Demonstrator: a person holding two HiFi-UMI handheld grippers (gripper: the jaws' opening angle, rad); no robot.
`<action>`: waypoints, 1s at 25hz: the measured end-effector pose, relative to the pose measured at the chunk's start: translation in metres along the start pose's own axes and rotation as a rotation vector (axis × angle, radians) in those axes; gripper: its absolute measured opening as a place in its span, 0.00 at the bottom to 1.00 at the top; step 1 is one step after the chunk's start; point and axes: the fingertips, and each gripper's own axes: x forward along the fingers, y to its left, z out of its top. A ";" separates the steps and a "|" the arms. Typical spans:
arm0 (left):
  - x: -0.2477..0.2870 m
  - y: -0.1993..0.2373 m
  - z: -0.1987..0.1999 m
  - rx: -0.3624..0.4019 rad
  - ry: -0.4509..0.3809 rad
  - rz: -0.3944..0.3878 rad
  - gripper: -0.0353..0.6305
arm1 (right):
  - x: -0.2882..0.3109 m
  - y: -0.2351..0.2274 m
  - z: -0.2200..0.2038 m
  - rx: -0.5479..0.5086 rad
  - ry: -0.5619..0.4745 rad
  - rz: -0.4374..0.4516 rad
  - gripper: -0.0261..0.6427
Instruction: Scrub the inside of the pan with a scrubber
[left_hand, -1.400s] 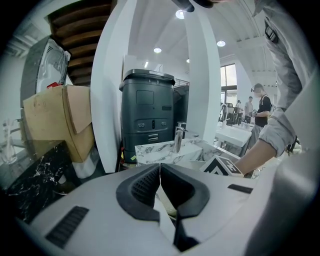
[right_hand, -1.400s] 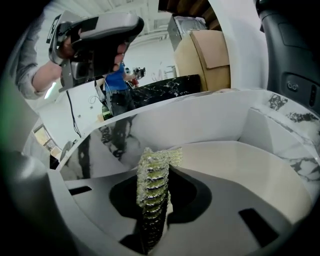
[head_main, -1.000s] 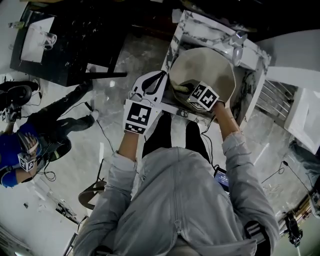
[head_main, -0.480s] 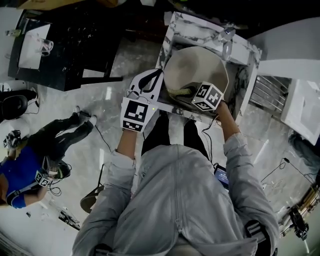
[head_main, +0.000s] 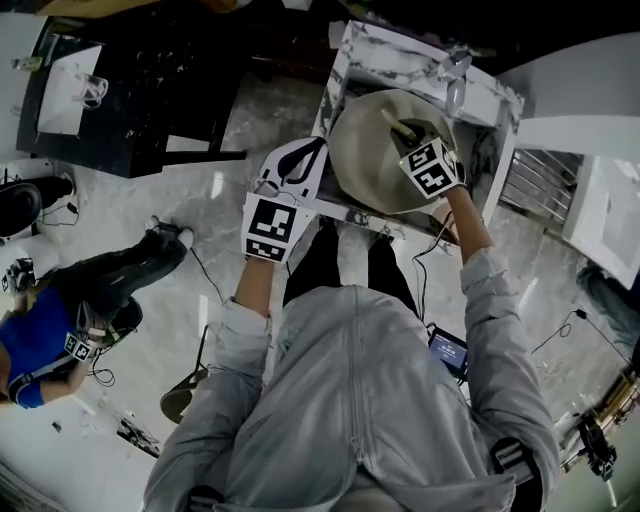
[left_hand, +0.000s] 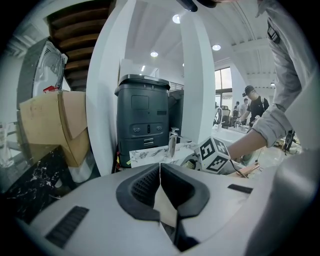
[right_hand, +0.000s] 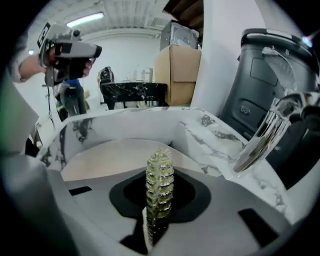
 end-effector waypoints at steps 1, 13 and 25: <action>0.000 0.001 -0.002 -0.002 0.003 0.002 0.09 | 0.004 -0.007 0.000 -0.033 0.009 -0.037 0.17; 0.008 0.011 -0.011 -0.017 0.016 -0.018 0.09 | 0.047 -0.054 -0.008 -0.353 0.148 -0.297 0.17; 0.008 0.016 -0.023 -0.015 0.032 -0.025 0.09 | 0.081 -0.015 -0.039 -0.431 0.270 -0.157 0.17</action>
